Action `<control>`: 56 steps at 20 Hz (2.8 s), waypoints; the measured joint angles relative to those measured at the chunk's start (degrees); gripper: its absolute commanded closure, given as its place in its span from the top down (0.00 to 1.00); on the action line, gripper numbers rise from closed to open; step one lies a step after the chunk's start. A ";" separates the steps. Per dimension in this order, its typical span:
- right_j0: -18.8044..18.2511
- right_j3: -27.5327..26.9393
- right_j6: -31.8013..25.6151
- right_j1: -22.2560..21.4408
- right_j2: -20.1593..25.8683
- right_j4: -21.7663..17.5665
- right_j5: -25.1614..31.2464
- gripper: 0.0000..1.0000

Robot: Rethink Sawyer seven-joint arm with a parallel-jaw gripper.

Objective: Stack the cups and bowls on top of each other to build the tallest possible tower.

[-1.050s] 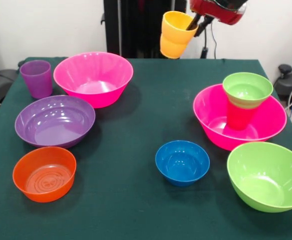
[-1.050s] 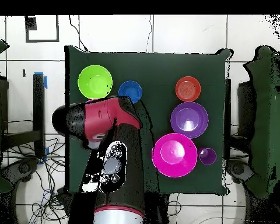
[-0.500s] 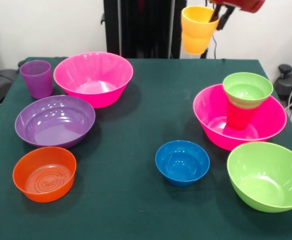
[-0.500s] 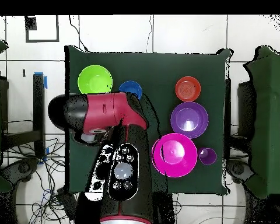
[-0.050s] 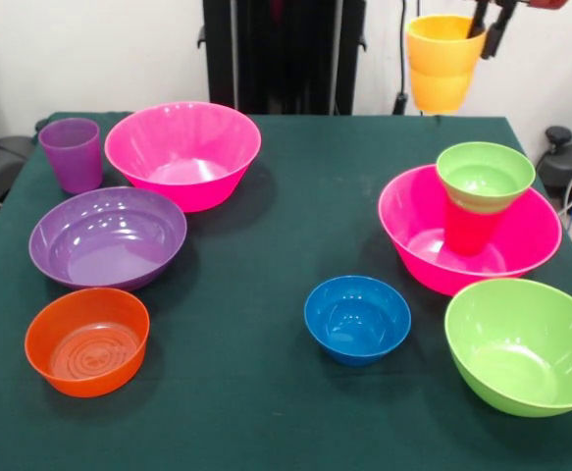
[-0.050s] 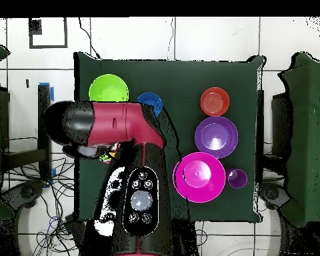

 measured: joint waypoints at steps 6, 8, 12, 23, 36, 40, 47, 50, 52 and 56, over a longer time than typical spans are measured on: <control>1.24 -0.38 0.00 0.16 0.10 0.65 -1.71 0.00; 1.52 -0.41 0.00 0.22 0.11 0.65 -1.73 0.00; 2.08 -0.59 0.00 0.96 0.16 1.09 -1.73 0.00; 3.16 -2.80 0.02 5.29 0.17 1.33 -3.78 0.00; 4.46 -4.33 0.12 7.72 0.09 2.25 -4.23 0.00; 4.87 -4.33 0.12 8.45 -0.14 2.39 -5.85 0.00; 5.33 -4.33 0.12 9.36 -0.96 2.39 -7.94 0.00; 5.36 -4.33 0.12 9.63 -1.23 2.39 -7.94 0.00; 5.39 -4.34 0.12 9.99 -1.59 2.39 -7.95 0.00; 5.45 -4.34 0.12 10.73 -2.37 2.41 -7.96 0.00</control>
